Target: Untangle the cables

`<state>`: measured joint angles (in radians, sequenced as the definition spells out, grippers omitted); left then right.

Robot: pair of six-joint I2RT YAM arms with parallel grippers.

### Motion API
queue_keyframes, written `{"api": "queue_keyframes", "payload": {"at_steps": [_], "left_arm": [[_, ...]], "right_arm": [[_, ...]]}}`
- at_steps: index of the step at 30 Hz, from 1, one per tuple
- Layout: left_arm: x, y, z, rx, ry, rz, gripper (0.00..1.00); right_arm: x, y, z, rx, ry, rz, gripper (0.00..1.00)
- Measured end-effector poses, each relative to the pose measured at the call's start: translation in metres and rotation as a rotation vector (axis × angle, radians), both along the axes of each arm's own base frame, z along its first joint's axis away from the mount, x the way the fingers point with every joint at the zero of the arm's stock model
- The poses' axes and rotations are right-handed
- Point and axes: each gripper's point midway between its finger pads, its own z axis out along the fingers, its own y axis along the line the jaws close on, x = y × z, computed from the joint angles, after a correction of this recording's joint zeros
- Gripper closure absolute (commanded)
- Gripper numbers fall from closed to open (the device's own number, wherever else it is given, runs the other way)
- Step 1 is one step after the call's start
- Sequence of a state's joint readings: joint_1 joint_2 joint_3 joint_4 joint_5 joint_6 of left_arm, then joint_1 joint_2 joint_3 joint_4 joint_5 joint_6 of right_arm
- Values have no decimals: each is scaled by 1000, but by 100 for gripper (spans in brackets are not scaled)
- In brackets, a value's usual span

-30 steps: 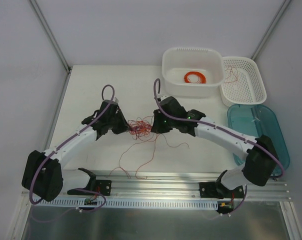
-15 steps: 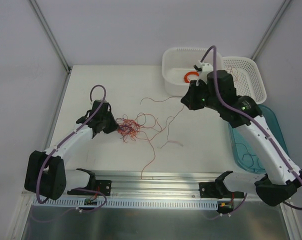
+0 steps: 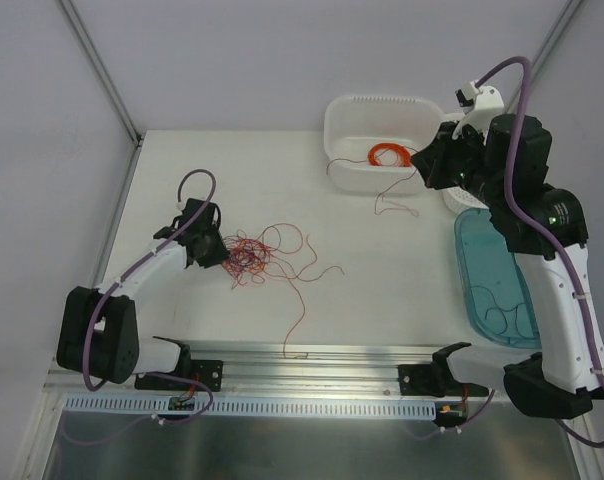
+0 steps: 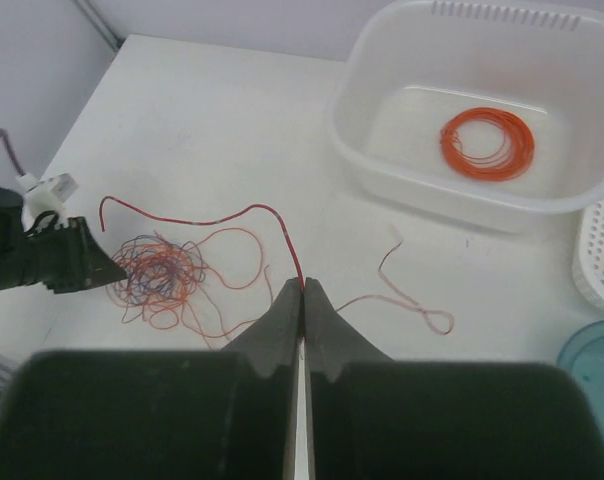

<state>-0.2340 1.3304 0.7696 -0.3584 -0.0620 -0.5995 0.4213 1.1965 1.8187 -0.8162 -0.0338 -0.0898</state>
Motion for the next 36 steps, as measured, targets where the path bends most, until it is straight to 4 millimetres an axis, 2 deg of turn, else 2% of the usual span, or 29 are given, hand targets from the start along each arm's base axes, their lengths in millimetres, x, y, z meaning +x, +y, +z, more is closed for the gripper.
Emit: {"api": "queue_keyframes", "payload": {"at_steps": [1, 2, 4, 5, 6, 8, 9, 11, 14, 17, 21, 26, 31, 36], "left_arm": [[0, 0, 2, 4, -7, -12, 71], [-1, 1, 5, 7, -15, -20, 57], [-3, 1, 16, 12, -47, -49, 42], [-3, 1, 23, 10, -68, -61, 30], [-4, 1, 31, 8, -97, -76, 25], [-6, -2, 51, -12, -166, -107, 7], [-8, -4, 59, -18, -202, -133, 1], [-15, -6, 75, -34, -267, -173, 1], [-25, -7, 85, -34, -333, -230, 1], [-36, -6, 81, -21, -355, -278, 1], [-47, -5, 64, -10, -325, -313, 1], [-48, -6, 61, -10, -322, -328, 1], [-46, -8, 62, -16, -336, -331, 1], [-47, -7, 58, -12, -330, -336, 1]], "right_arm": [[5, -5, -3, -8, 7, -18, 99], [10, -10, -6, -15, 15, -39, 99], [21, -19, -11, -28, 30, -77, 99], [26, -24, -13, -35, 35, -95, 99], [32, -29, -13, -41, 36, -111, 99], [40, -37, -10, -52, 27, -144, 99], [44, -43, -7, -57, 17, -163, 99], [50, -54, 1, -70, -12, -202, 99], [56, -71, 14, -89, -63, -260, 99], [65, -93, 30, -112, -125, -332, 99], [79, -124, 48, -153, -196, -440, 99], [109, -168, 62, -194, -264, -572, 99], [151, -212, 62, -212, -288, -679, 99], [199, -253, 42, -213, -276, -753, 99]]}}
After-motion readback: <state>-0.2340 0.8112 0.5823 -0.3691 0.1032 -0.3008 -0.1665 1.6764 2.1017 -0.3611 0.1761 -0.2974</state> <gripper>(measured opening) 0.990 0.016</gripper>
